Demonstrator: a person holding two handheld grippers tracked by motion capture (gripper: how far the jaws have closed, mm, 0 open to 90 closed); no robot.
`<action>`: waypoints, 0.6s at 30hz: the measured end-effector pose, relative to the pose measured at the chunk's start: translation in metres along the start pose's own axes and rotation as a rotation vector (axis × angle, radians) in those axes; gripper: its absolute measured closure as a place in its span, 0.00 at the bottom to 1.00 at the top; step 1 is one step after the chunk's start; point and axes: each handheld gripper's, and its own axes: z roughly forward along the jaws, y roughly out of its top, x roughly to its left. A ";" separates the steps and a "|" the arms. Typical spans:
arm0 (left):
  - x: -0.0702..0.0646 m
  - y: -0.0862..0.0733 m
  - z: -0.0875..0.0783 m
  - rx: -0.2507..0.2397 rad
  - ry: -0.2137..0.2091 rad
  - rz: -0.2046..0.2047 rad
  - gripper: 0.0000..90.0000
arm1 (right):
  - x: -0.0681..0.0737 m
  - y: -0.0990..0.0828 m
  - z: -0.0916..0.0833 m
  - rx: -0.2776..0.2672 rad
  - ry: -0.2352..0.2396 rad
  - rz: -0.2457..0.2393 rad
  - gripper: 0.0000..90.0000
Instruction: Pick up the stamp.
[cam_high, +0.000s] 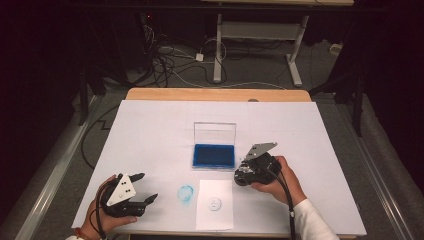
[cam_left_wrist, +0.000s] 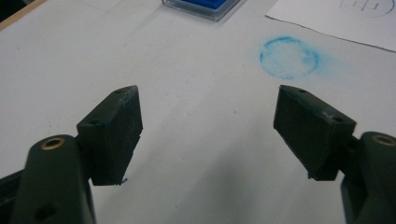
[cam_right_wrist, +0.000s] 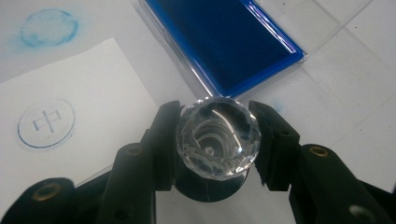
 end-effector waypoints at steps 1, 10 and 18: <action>0.000 0.000 0.000 0.000 -0.001 0.000 0.25 | 0.000 0.000 0.000 0.000 0.000 0.000 0.63; 0.000 0.000 0.000 -0.009 0.002 -0.002 0.25 | 0.001 -0.002 -0.001 -0.015 -0.009 0.000 0.64; 0.001 0.000 0.000 -0.014 0.017 0.006 0.25 | 0.002 -0.003 -0.012 -0.046 -0.027 -0.004 0.64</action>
